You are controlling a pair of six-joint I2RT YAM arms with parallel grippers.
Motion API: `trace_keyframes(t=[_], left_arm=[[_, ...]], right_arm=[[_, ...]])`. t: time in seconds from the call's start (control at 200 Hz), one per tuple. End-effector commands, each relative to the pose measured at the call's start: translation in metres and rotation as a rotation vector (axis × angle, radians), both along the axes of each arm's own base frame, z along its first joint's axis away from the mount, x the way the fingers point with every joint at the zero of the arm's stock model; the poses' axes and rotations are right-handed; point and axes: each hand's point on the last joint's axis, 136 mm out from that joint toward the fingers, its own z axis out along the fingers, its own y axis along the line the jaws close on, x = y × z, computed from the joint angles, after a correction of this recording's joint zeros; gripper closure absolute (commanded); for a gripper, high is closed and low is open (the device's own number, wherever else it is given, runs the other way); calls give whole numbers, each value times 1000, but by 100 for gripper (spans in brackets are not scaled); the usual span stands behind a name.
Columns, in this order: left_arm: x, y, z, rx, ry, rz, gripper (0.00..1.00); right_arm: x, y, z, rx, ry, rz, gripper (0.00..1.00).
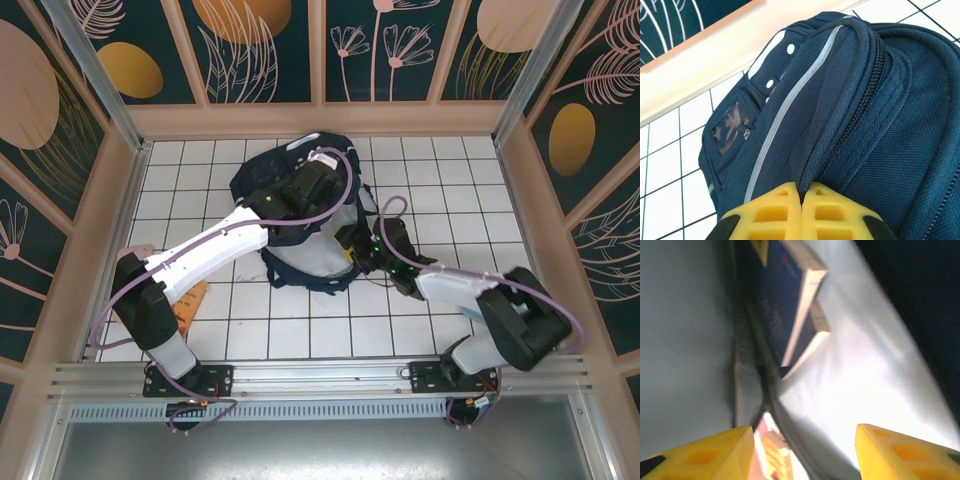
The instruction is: Pack the student bag
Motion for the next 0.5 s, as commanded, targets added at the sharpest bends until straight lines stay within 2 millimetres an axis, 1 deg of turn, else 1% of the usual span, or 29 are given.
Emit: trace_keyframes(t=[0.0,0.055,0.13,0.185,0.225,0.235,0.245,0.29,0.325,0.375,0.435,0.495], left_arm=[[5,0,45,-178,-105,39,88],[2,-3,40,-218,-88,36,74],[-2,-5,37,-266,-66,28,56],[-5,-4,36,-298,-52,37,40],[-7,-1,35,-308,-40,45,33],[-7,0,34,-311,-36,48,31],[-8,0,35,-314,-35,51,30],[-8,8,32,-323,-24,76,23],[-10,14,29,-334,-12,97,18],[-11,27,23,-358,4,139,12],[-13,46,10,-398,39,198,8],[-18,71,-10,-440,81,276,6]], right_arm=[[-13,-45,-14,-178,0,-66,43],[-14,-67,-14,-254,-11,-110,41],[-15,-89,-7,-355,-62,-139,40],[-17,-105,-1,-431,-94,-159,38],[-19,-112,3,-475,-112,-157,36],[-16,-119,4,-487,-108,-177,35],[-15,-123,5,-495,-109,-182,35],[-13,-131,10,-521,-118,-186,33],[-12,-136,13,-534,-124,-181,32],[-9,-136,19,-542,-139,-164,29],[-5,-132,26,-546,-161,-139,26],[-1,-124,31,-534,-179,-102,23]])
